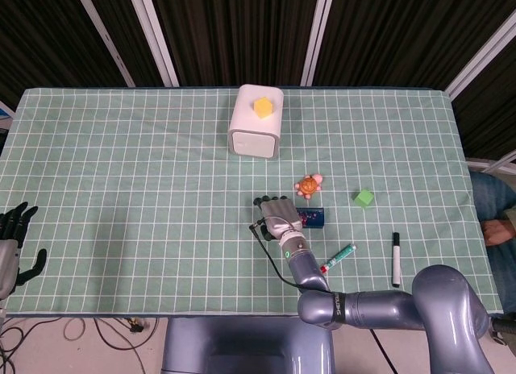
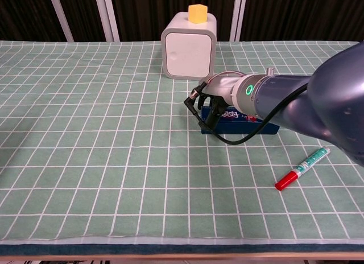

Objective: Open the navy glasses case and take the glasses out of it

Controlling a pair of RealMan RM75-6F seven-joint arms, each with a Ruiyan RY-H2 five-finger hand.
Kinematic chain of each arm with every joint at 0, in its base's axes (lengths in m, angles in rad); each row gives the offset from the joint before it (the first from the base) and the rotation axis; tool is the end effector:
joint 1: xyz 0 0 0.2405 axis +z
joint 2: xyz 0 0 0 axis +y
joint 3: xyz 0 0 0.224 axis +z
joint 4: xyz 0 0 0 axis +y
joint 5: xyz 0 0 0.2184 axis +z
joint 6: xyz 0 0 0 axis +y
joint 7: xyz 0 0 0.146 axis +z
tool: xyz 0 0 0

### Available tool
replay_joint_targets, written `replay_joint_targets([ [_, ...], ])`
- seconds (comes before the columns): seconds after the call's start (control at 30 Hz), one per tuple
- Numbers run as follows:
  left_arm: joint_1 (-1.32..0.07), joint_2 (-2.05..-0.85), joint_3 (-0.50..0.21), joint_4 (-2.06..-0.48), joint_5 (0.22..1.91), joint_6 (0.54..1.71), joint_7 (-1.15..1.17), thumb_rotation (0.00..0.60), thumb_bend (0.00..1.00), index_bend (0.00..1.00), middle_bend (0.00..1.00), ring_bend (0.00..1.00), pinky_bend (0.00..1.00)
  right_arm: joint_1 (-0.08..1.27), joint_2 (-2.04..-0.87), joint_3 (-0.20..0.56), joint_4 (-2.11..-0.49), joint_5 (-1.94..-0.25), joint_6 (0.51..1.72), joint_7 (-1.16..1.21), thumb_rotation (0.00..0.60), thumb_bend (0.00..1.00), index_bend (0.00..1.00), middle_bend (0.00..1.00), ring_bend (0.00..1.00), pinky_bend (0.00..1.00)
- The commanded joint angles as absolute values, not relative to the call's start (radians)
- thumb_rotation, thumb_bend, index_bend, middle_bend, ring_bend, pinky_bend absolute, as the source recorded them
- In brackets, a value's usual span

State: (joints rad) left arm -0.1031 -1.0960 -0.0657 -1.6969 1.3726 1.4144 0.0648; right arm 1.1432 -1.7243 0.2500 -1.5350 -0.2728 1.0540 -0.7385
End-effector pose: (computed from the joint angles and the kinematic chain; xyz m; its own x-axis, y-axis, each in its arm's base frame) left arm -0.2860 0.1875 0.1347 0.3800 0.0615 0.9229 0.9190 0.0882 -0.3843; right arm -0.0346 -0.3263 -0.0795 0.4004 -0.4792 0.7811 -0.9162 -0.1960 0.3495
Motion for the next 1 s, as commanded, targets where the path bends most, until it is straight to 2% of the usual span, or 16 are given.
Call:
replay_joint_targets([
  [0.03, -0.103, -1.096, -0.066, -1.698, 1.373, 1.415, 0.064, 0.6, 0.43, 0.06, 0.0, 0.0, 0.0, 1.142, -1.725, 0.251, -1.534, -0.271, 1.052, -0.741, 0.6, 0.52, 0.22, 0.22, 0.25, 0.21],
  [1.0, -0.104, -1.092, -0.065, -1.7, 1.369, 1.411, 0.062, 0.6, 0.44, 0.05, 0.0, 0.0, 0.0, 1.13, -1.733, 0.267, -1.525, -0.267, 1.036, -0.757, 0.6, 0.57, 0.23, 0.23, 0.26, 0.21],
])
